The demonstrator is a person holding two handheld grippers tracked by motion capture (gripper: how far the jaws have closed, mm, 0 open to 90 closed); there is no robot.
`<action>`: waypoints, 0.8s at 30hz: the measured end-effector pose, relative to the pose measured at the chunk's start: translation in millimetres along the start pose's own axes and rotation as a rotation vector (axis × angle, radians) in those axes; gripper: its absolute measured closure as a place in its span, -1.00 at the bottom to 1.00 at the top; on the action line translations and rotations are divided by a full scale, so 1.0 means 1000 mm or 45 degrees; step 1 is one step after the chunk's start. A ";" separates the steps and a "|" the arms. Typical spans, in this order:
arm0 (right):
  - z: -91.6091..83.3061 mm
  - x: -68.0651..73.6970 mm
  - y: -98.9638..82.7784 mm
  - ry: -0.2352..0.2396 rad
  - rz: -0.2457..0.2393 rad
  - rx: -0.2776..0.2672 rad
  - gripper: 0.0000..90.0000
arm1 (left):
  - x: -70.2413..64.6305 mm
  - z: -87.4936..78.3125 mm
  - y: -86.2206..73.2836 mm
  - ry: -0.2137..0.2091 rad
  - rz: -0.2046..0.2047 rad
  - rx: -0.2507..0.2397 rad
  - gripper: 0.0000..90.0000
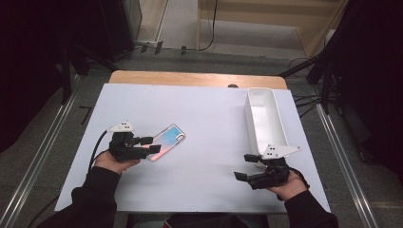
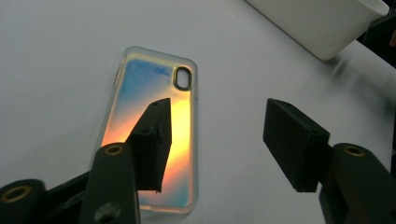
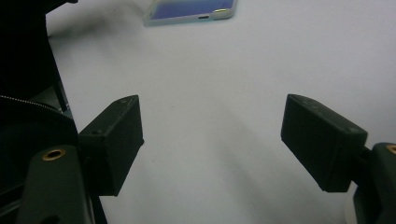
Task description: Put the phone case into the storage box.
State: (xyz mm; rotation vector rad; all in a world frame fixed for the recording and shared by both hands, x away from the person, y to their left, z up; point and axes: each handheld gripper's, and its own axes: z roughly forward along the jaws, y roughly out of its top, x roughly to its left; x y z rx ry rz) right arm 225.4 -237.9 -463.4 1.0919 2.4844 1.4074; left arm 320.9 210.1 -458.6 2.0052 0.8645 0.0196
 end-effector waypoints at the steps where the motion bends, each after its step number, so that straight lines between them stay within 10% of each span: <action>1: 0.000 0.000 0.000 0.000 0.000 0.000 -0.57 | -0.002 -0.001 -0.001 0.006 0.014 -0.002 -0.18; 24: 0.000 0.001 0.000 -0.003 -0.003 -0.015 -0.56 | -0.031 -0.015 -0.024 0.030 0.082 -0.007 -0.43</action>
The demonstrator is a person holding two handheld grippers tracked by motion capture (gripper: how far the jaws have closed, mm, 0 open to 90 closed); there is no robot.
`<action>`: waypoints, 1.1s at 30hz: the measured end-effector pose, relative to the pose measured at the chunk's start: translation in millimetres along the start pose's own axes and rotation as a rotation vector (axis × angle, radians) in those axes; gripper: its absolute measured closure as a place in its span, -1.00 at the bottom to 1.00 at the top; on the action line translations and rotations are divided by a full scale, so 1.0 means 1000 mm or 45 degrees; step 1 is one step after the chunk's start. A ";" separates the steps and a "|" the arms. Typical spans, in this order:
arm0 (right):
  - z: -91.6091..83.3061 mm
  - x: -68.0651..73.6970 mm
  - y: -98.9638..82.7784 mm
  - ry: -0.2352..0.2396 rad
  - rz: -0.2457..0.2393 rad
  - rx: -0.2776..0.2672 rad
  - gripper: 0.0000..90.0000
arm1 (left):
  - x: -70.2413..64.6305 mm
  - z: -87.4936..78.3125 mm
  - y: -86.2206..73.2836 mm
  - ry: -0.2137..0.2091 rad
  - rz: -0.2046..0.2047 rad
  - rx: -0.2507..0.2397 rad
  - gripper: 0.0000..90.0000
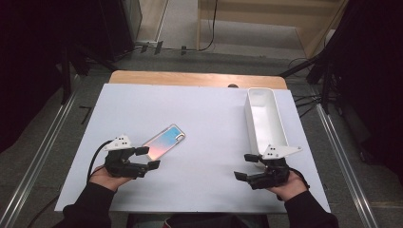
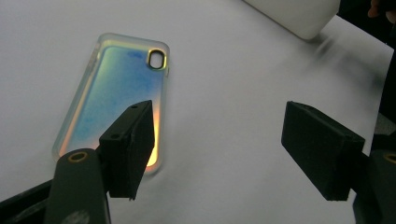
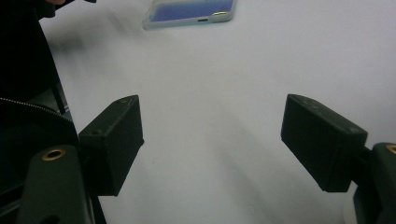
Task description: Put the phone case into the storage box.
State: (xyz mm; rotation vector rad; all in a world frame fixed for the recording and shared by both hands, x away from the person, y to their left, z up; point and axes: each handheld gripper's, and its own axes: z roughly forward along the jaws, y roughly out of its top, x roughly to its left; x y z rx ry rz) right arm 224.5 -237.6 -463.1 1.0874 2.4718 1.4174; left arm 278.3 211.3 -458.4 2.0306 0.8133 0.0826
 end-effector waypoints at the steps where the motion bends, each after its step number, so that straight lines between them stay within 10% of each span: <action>1: 0.000 0.000 0.000 0.000 -0.002 0.001 -0.56 | 0.000 0.000 0.000 -0.002 0.001 0.011 -0.43; 33: 0.000 0.001 -0.001 0.001 0.000 0.009 -0.56 | 0.028 0.015 0.011 0.103 -0.025 0.006 -0.42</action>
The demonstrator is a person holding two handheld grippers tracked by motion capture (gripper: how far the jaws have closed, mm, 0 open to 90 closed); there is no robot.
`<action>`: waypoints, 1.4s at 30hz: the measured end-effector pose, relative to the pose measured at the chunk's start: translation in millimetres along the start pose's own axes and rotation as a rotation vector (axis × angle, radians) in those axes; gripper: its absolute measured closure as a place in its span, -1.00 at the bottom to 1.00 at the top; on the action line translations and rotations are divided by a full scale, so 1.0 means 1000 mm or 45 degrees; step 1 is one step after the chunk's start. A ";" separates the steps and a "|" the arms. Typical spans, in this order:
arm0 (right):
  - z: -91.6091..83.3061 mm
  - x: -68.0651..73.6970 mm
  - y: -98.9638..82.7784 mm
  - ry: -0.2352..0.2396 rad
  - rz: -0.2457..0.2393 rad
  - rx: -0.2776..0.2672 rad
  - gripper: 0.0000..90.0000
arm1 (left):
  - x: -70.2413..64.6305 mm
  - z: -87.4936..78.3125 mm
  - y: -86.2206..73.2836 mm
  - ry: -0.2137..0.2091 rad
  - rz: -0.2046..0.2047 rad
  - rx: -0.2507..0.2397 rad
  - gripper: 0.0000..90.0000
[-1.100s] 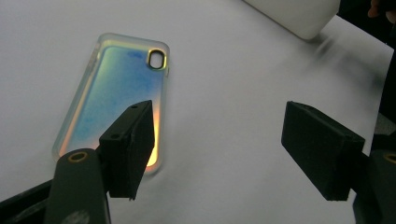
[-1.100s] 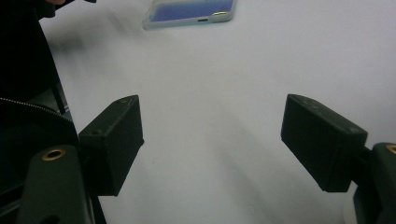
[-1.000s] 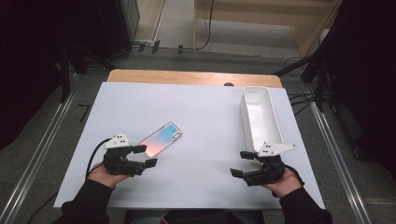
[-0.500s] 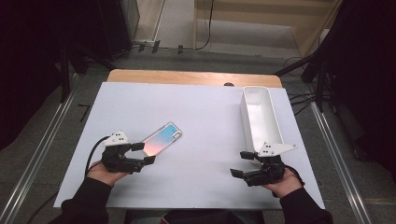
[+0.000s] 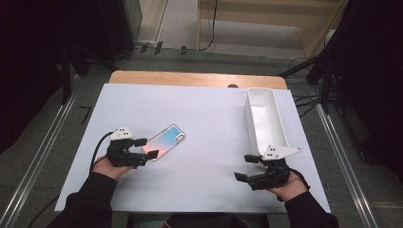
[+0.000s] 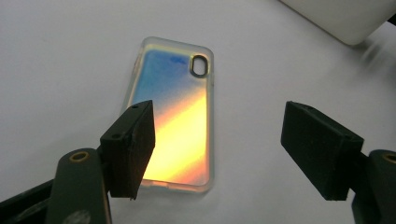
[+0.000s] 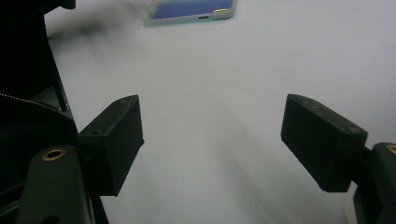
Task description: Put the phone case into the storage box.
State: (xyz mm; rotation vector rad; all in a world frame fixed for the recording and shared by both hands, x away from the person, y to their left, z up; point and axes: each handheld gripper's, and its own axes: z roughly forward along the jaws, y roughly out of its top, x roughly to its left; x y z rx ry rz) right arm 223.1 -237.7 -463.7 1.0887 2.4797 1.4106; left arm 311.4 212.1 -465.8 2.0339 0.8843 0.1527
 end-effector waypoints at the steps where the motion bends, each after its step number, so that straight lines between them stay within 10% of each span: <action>1: 0.000 0.000 0.000 0.001 0.003 0.003 -0.56 | 0.001 0.001 0.001 0.004 0.017 0.010 -0.42; 42: 0.000 0.000 -0.001 0.003 0.003 0.009 -0.56 | 0.017 0.052 0.054 -0.015 0.091 -0.001 -0.42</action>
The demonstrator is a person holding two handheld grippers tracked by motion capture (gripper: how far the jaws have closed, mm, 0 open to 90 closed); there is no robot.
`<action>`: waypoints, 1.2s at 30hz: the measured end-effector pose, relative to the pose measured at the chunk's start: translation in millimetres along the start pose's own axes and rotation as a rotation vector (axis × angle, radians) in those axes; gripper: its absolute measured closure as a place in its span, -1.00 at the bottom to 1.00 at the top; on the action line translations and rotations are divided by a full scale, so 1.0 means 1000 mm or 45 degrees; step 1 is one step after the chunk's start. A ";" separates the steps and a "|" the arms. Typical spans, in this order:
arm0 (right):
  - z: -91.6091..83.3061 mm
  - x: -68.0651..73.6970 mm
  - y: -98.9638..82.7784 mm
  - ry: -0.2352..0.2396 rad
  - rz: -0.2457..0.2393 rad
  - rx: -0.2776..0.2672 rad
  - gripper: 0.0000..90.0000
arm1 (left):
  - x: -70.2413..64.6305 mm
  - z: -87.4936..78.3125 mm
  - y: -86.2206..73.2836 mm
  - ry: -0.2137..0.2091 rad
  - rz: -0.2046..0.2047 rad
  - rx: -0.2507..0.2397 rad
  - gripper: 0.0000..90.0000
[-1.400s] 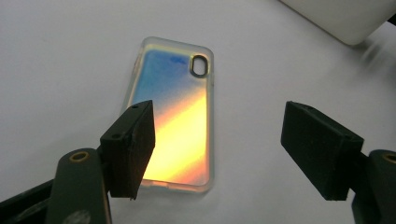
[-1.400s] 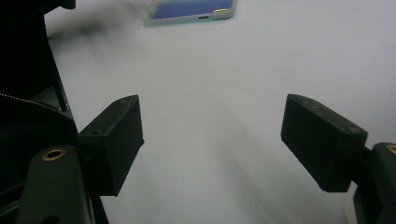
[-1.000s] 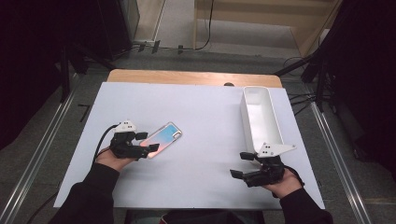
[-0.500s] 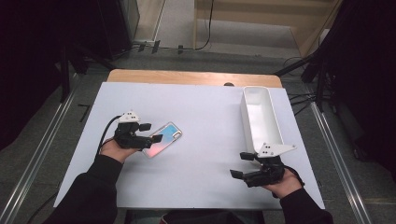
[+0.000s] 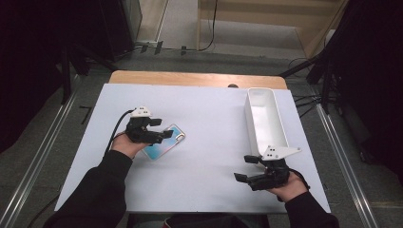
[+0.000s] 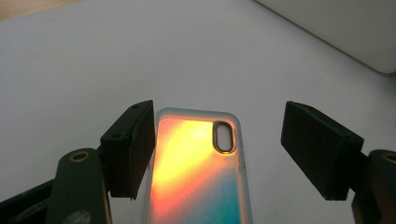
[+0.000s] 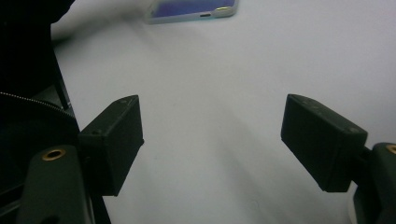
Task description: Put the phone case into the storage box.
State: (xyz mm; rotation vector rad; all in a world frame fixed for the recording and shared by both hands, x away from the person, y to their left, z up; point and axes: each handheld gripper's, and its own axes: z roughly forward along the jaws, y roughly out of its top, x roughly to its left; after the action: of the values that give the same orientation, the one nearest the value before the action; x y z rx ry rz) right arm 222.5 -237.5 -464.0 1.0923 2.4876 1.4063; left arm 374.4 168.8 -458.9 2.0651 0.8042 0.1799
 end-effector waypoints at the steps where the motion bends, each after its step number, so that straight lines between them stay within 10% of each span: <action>1: 0.000 0.000 0.000 0.000 0.000 0.000 -0.56 | 0.000 0.000 -0.001 -0.002 -0.006 0.007 -0.42; 3: 0.000 0.000 0.000 0.001 -0.001 0.002 -0.56 | 0.002 0.001 -0.002 -0.010 0.010 0.002 -0.45; 6: 0.000 0.000 0.000 0.000 -0.003 0.000 -0.56 | 0.004 0.002 -0.003 -0.041 -0.015 -0.034 -1.00; 36: -0.001 0.000 0.000 0.005 -0.001 -0.002 -0.56 | 0.003 0.030 -0.033 0.066 0.062 0.154 -1.00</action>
State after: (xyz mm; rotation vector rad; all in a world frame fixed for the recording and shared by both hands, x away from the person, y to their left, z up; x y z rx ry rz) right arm 222.1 -238.6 -463.9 1.0890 2.4891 1.4113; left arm 373.4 162.6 -502.9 2.2031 0.8139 0.2170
